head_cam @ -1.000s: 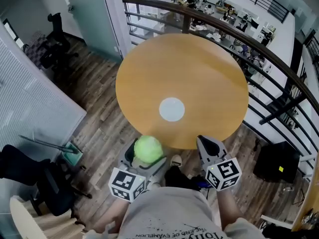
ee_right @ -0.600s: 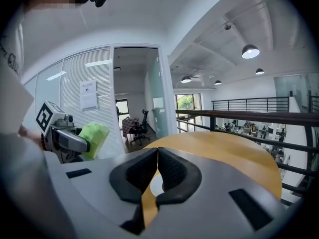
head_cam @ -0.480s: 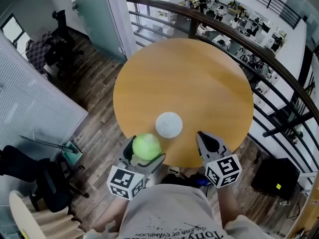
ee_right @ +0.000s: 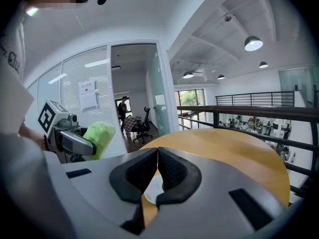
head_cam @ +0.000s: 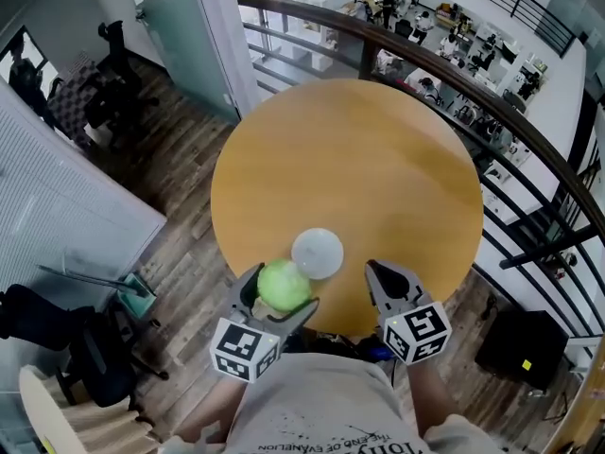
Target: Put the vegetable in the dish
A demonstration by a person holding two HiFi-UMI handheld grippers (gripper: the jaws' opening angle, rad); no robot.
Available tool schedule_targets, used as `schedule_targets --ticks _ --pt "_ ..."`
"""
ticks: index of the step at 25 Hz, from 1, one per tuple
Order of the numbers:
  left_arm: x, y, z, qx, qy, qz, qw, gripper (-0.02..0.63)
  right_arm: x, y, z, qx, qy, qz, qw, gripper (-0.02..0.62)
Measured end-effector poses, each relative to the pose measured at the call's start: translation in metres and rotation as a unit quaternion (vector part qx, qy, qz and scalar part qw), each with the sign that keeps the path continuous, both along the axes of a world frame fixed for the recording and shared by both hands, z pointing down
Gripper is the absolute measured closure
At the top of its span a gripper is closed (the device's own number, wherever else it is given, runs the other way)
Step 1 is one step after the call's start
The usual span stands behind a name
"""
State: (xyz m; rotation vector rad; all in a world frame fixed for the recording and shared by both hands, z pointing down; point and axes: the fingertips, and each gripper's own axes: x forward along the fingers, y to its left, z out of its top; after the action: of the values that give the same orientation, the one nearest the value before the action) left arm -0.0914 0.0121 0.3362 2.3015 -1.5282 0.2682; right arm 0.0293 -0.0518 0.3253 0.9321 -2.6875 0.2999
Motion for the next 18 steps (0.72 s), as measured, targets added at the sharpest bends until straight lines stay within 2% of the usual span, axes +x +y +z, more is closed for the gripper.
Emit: schedule_targets --ticks 9,18 --pt "-0.011 -0.021 0.007 -0.016 -0.013 0.052 0.9984 0.114 -0.006 -0.01 0.007 -0.012 0.012 0.045 0.999 0.571" --pt "-0.011 -0.035 0.017 -0.03 -0.018 0.082 0.996 0.114 -0.003 -0.015 0.02 -0.027 0.014 0.071 0.997 0.571"
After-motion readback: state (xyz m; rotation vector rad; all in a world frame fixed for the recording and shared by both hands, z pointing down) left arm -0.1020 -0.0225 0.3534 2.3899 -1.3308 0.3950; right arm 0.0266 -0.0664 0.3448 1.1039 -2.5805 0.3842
